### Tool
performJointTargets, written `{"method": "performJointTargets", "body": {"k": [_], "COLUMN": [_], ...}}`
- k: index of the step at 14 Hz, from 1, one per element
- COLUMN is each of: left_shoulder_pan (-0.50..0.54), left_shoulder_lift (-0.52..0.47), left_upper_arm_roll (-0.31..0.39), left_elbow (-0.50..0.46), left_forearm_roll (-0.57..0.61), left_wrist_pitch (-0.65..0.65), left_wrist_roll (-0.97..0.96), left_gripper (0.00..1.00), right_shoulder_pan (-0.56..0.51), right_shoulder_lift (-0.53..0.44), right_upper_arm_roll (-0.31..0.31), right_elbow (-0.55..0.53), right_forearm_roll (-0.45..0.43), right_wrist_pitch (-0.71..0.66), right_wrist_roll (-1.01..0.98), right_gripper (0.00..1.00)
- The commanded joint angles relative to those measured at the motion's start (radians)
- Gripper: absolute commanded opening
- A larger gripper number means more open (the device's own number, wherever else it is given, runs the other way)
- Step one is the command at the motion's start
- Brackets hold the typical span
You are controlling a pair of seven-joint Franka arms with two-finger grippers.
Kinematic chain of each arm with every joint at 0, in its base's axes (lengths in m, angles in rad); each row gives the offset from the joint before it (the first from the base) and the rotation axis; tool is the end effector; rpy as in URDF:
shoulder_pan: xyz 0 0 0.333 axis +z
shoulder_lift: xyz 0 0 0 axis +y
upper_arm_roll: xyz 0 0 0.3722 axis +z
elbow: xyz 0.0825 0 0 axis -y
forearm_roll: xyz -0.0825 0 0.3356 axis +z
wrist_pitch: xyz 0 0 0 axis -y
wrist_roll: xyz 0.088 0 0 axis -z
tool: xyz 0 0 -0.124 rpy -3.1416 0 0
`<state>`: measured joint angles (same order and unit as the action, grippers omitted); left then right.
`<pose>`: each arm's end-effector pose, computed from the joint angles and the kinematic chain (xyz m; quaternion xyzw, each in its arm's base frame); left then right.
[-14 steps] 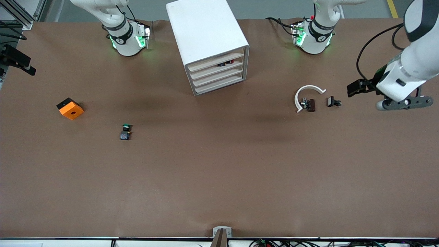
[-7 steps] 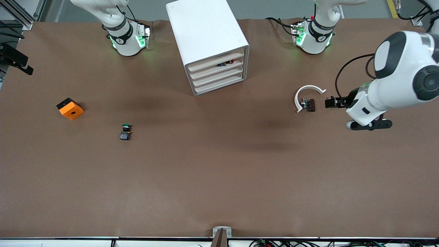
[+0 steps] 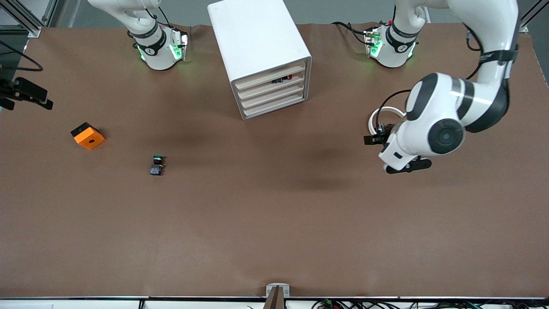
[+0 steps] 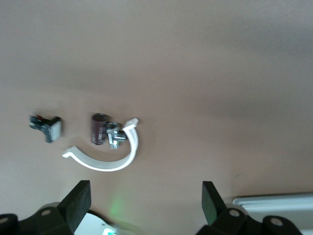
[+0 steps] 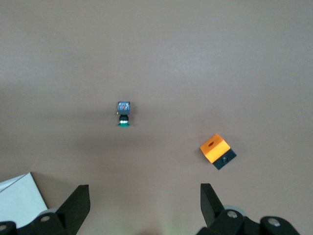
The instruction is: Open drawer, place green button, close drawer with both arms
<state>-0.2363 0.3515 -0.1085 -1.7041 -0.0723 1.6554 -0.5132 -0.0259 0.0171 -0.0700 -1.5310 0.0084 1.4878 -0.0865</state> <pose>0.5395 -0.1951 0.4238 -0.9745 -0.0919 0.2021 0.0335 0.5007 -0.0467 0.6648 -0.9995 0.0045 0.0297 0.0063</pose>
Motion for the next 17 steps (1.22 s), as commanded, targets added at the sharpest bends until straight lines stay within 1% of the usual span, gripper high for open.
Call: {"method": "performJointTargets", "body": {"k": [1, 3, 6, 10, 11, 13, 14, 15, 17], "left_shoulder_pan": [-0.043, -0.049, -0.060, -0.087, -0.090, -0.090, -0.090, -0.090, -0.090], "left_shoulder_lift": [0.049, 0.078, 0.122, 0.233, 0.254, 0.277, 0.296, 0.314, 0.345], "left_upper_arm_roll": [-0.002, -0.031, -0.046, -0.054, -0.060, -0.082, -0.082, -0.080, -0.082], "left_elbow": [0.020, 0.030, 0.050, 0.151, 0.170, 0.187, 0.189, 0.195, 0.205], "left_forearm_roll": [-0.011, -0.029, -0.047, -0.095, -0.099, -0.109, -0.148, -0.187, -0.225], "left_wrist_pitch": [0.014, 0.015, 0.015, 0.014, 0.014, 0.012, 0.012, 0.010, 0.006], "left_wrist_roll": [-0.143, -0.250, -0.456, -0.770, -0.844, -0.960, -1.023, -1.059, -1.091], "left_gripper": [1.00, 1.00, 1.00, 1.00, 1.00, 1.00, 1.00, 1.00, 1.00], "right_shoulder_pan": [-0.008, -0.003, -0.011, -0.012, -0.014, -0.012, -0.009, -0.005, 0.000], "right_shoulder_lift": [0.093, 0.093, 0.106, 0.145, 0.146, 0.167, 0.173, 0.173, 0.170], "right_upper_arm_roll": [-0.002, -0.002, -0.002, -0.004, -0.004, -0.004, -0.004, -0.002, -0.001], "right_elbow": [0.026, 0.029, 0.032, 0.031, 0.025, 0.020, 0.014, -0.024, -0.093], "right_forearm_roll": [-0.005, -0.015, -0.019, -0.022, -0.006, 0.005, 0.005, 0.007, 0.030], "right_wrist_pitch": [0.026, 0.026, 0.035, 0.088, 0.100, 0.114, 0.132, 0.169, 0.253], "right_wrist_roll": [-0.010, -0.012, -0.010, -0.007, 0.005, 0.019, 0.036, 0.065, 0.102], "right_gripper": [1.00, 1.00, 1.00, 1.00, 1.00, 1.00, 1.00, 1.00, 1.00]}}
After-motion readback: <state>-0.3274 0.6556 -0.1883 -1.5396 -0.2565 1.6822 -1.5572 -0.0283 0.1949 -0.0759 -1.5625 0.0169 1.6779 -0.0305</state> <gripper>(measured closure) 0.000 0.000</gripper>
